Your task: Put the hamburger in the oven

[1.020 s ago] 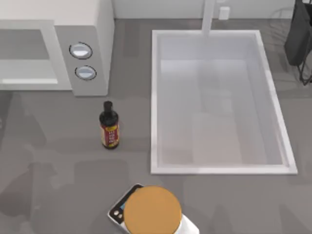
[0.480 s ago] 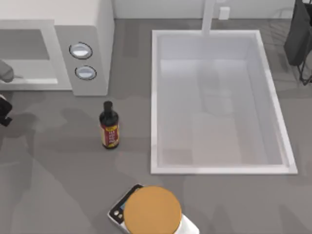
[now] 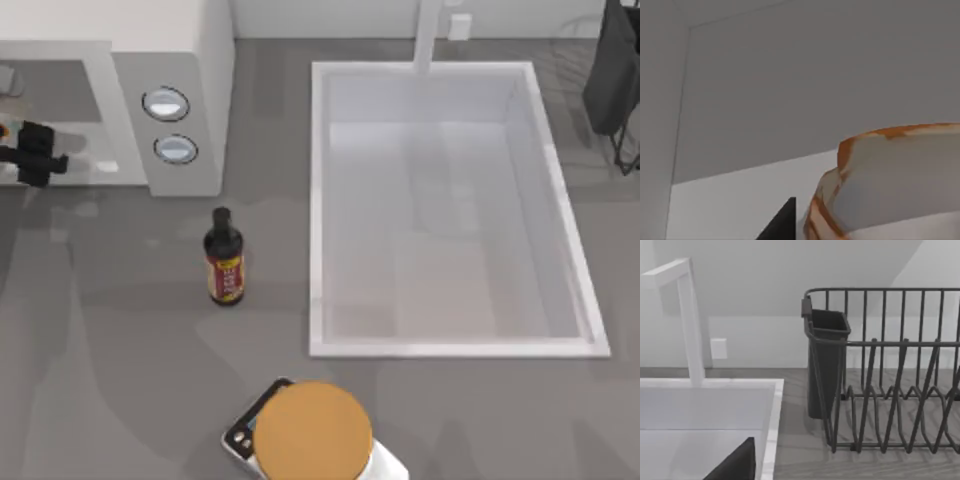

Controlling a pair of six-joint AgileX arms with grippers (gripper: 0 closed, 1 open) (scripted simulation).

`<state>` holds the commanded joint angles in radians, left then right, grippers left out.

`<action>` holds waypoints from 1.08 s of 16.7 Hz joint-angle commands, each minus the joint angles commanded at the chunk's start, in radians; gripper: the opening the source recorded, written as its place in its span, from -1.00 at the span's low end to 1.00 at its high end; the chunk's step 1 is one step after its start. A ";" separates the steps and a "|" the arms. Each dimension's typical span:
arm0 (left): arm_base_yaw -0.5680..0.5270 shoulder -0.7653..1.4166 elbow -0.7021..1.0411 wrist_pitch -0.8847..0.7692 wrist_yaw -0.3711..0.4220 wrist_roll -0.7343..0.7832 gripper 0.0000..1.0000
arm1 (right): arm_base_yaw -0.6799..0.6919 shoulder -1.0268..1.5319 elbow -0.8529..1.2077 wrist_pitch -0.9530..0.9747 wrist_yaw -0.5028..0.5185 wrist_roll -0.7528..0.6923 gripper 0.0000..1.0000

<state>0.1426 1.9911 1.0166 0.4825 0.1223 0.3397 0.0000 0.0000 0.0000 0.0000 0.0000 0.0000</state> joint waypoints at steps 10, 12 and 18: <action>-0.015 0.157 -0.050 0.344 0.036 -0.273 -1.00 | 0.000 0.000 0.000 0.000 0.000 0.000 1.00; -0.031 0.081 -0.111 0.361 0.049 -0.267 -1.00 | 0.000 0.000 0.000 0.000 0.000 0.000 1.00; -0.034 0.150 -0.013 0.326 0.045 -0.269 -1.00 | 0.000 0.000 0.000 0.000 0.000 0.000 1.00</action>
<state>0.1081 2.1414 1.0035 0.8090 0.1675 0.0711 0.0000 0.0000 0.0000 0.0000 0.0000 0.0000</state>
